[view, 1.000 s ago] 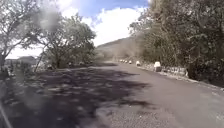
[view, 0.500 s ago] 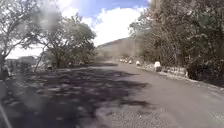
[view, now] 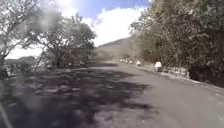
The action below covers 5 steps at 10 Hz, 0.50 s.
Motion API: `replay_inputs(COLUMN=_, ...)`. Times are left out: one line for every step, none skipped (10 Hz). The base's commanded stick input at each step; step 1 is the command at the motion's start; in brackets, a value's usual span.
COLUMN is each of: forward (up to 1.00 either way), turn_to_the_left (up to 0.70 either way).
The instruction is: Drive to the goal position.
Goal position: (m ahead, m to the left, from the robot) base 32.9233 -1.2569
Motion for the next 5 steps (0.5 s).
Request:
replay_inputs(forward=0.70, turn_to_the_left=0.00)
replay_inputs(forward=0.70, turn_to_the_left=0.00)
replay_inputs(forward=0.70, turn_to_the_left=0.00)
replay_inputs(forward=0.70, turn_to_the_left=0.00)
replay_inputs(forward=0.70, turn_to_the_left=0.00)
